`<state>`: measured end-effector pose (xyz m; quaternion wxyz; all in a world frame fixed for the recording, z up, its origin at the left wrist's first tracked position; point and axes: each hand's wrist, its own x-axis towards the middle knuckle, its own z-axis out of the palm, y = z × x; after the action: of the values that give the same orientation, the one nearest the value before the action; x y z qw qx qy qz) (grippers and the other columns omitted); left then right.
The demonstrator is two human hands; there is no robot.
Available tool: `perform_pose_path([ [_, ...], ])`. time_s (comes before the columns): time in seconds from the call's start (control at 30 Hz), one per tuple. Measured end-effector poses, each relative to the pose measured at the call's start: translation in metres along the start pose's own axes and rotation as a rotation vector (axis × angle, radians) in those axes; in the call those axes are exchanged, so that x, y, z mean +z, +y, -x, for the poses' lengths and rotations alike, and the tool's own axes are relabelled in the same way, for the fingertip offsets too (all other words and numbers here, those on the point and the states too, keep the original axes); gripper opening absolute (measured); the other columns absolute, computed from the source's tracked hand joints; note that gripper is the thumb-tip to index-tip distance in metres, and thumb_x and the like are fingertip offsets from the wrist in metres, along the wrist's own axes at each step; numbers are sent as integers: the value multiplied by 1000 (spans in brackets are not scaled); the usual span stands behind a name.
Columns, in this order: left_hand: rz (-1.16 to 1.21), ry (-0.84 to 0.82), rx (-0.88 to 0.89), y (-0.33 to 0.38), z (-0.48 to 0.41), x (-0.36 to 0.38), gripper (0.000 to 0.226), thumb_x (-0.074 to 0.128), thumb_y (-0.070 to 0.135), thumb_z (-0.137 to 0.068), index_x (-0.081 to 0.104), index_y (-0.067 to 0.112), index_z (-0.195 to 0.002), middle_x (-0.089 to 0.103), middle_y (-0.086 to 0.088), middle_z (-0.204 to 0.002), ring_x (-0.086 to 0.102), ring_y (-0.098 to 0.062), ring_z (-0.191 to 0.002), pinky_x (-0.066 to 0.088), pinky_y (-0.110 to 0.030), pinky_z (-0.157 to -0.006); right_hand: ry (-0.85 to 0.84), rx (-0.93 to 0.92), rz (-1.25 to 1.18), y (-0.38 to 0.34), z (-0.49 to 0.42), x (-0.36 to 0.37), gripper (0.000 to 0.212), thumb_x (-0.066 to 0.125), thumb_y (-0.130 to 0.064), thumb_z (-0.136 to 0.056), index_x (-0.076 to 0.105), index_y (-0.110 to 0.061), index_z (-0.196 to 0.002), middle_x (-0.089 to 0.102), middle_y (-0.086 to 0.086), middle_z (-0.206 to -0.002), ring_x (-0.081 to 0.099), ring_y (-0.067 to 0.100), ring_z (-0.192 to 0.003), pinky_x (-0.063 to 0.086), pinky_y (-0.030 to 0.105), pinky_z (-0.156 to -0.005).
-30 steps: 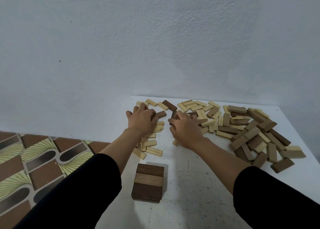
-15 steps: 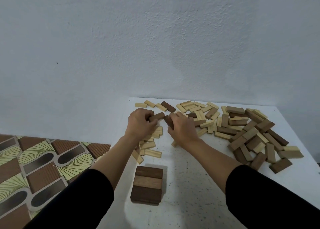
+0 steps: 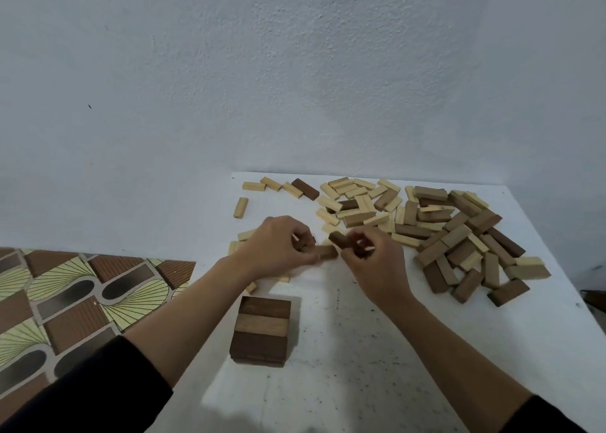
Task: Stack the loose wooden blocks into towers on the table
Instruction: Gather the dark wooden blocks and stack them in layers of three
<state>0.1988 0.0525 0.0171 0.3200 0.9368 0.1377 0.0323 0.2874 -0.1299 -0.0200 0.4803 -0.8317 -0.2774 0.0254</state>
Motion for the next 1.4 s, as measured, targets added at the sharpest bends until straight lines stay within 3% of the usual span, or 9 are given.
perform_pose_path([
  [0.1,-77,-189,97,11,2,8,16,81,27,-81,76,18,-94,66,12,-91,60,0,-82,42,-5,-69,-66,-6,85,14,19,-9,22,74,-8,-84,68,-18,-102,61,-6,-95,55,0,-83,43,7,-70],
  [0.17,-113,-297,152,13,1,13,17,80,22,-82,76,18,-98,67,7,-95,63,-4,-85,47,-13,-75,-111,-50,133,23,28,-10,22,72,-8,-84,68,-15,-105,59,-5,-97,54,2,-83,42,9,-71],
  [0.47,-90,-469,266,10,-1,10,32,83,29,-83,71,25,-112,62,9,-105,59,-1,-97,51,-25,-89,-222,-129,322,41,46,-15,33,67,-19,-87,63,-18,-120,52,-5,-111,45,12,-100,47,31,-87],
  [0.6,-60,-395,209,3,10,0,27,73,37,-91,67,33,-116,62,15,-110,59,2,-102,51,-22,-88,-220,-185,311,37,44,-19,27,63,-27,-91,62,-24,-118,50,-11,-112,41,8,-105,43,35,-93],
  [0.73,33,-187,167,-1,26,-9,13,71,33,-93,72,30,-106,68,13,-90,63,-3,-90,49,-15,-76,-338,-310,368,25,39,-17,38,55,-42,-96,59,-29,-132,49,-10,-131,35,10,-128,35,39,-102],
  [0.83,60,-90,148,2,38,-11,9,69,31,-94,73,29,-102,68,10,-83,62,-5,-87,48,-14,-76,-431,-398,480,26,35,-7,46,48,-49,-99,53,-32,-140,43,-7,-145,27,16,-139,29,41,-105],
  [1.1,-10,-28,207,30,54,-7,10,65,32,-97,72,29,-103,63,15,-80,60,-3,-83,40,-9,-71,-392,-404,497,38,44,-11,45,40,-49,-100,61,-27,-132,57,-9,-125,40,13,-125,37,39,-97],
  [1.3,-18,-40,317,70,62,17,15,64,33,-97,70,25,-108,62,8,-94,59,-5,-90,41,-10,-73,-369,-336,445,56,60,-43,47,40,-53,-97,63,-27,-128,59,-10,-123,44,14,-121,42,38,-95],
  [1.4,3,-64,272,84,68,44,15,61,30,-98,68,27,-111,56,8,-100,56,-4,-93,42,-12,-76,-361,-334,417,64,70,-55,43,44,-52,-97,65,-25,-123,61,-9,-120,47,14,-117,45,41,-93],
])
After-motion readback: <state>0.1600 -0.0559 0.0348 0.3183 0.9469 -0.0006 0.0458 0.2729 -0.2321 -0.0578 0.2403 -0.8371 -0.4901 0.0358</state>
